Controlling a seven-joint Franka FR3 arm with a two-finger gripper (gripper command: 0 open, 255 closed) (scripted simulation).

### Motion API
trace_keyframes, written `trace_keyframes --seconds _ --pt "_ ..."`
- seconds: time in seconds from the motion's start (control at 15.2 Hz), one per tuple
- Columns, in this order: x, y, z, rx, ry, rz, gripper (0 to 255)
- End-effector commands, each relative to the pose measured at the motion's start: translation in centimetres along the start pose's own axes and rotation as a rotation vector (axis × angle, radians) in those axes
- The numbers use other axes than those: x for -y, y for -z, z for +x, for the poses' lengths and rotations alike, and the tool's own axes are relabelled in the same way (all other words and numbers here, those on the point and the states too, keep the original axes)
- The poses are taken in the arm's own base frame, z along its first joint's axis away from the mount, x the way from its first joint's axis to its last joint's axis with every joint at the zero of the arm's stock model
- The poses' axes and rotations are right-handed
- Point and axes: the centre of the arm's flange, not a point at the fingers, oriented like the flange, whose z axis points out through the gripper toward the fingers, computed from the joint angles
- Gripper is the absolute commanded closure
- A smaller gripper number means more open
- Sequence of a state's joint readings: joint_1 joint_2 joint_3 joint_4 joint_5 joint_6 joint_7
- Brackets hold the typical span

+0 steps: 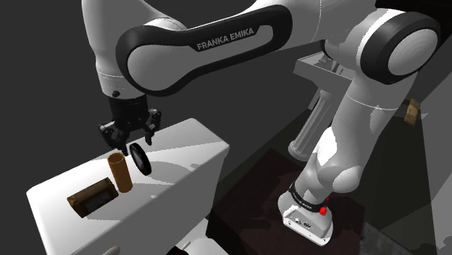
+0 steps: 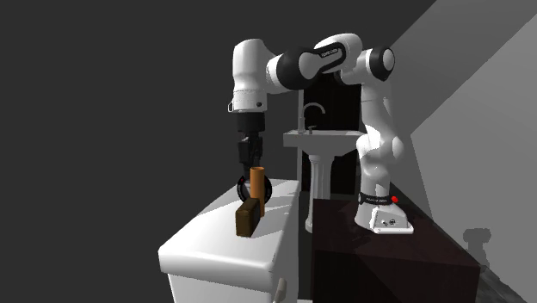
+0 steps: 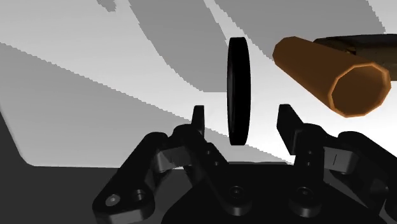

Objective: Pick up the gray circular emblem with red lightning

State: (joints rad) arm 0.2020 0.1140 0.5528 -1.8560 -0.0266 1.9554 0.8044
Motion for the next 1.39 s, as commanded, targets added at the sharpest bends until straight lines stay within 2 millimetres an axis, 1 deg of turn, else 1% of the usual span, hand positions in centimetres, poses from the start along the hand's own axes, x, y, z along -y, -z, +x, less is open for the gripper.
trace_keyframes --seconds 0.0,0.53,1.32 --pt "0.0 -0.1 0.0 0.000 0.000 0.000 255" --pt "0.0 -0.1 0.0 0.000 0.000 0.000 255" --pt "0.2 6.3 -0.2 0.000 0.000 0.000 255"
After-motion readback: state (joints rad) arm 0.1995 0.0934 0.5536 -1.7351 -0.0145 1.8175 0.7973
